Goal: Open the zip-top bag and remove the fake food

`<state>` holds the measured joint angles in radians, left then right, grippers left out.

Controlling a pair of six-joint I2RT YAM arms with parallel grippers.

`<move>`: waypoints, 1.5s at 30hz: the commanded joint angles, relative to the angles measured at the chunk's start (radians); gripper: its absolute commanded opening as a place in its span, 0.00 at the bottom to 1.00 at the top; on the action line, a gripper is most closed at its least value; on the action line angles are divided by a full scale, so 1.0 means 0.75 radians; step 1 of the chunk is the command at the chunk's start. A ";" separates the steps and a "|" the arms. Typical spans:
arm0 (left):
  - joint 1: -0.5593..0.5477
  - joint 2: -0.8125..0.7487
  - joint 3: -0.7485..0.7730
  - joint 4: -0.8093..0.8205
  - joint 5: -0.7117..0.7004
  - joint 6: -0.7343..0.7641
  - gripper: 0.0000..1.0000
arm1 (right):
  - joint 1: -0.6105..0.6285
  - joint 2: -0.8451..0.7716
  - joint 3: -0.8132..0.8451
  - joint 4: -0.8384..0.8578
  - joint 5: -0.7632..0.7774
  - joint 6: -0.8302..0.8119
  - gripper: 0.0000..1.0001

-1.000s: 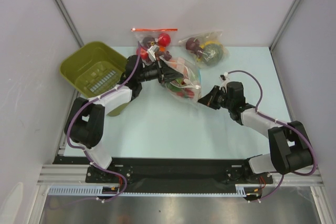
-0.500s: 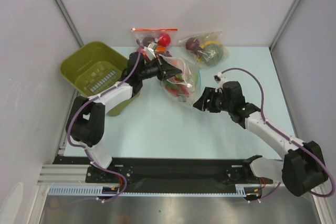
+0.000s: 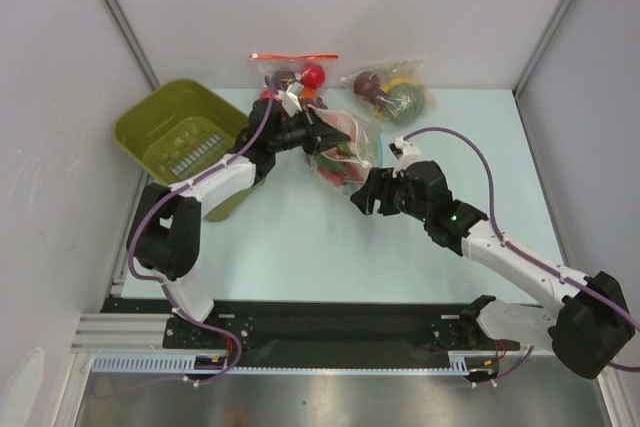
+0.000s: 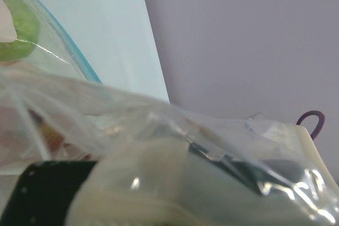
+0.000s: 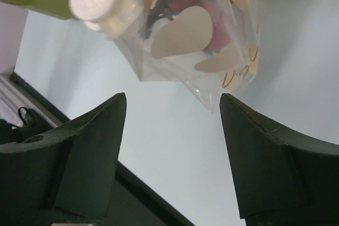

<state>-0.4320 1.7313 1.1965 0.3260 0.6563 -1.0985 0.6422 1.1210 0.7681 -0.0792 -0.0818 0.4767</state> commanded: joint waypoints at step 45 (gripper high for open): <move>0.140 0.048 0.127 0.207 0.051 -0.231 0.00 | 0.042 0.086 -0.190 -0.052 0.258 -0.045 0.00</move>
<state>-0.3584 1.7855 1.2350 0.3347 0.7166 -1.2133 0.6666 1.1378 0.6479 -0.0177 0.0696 0.4156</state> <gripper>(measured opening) 0.006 0.010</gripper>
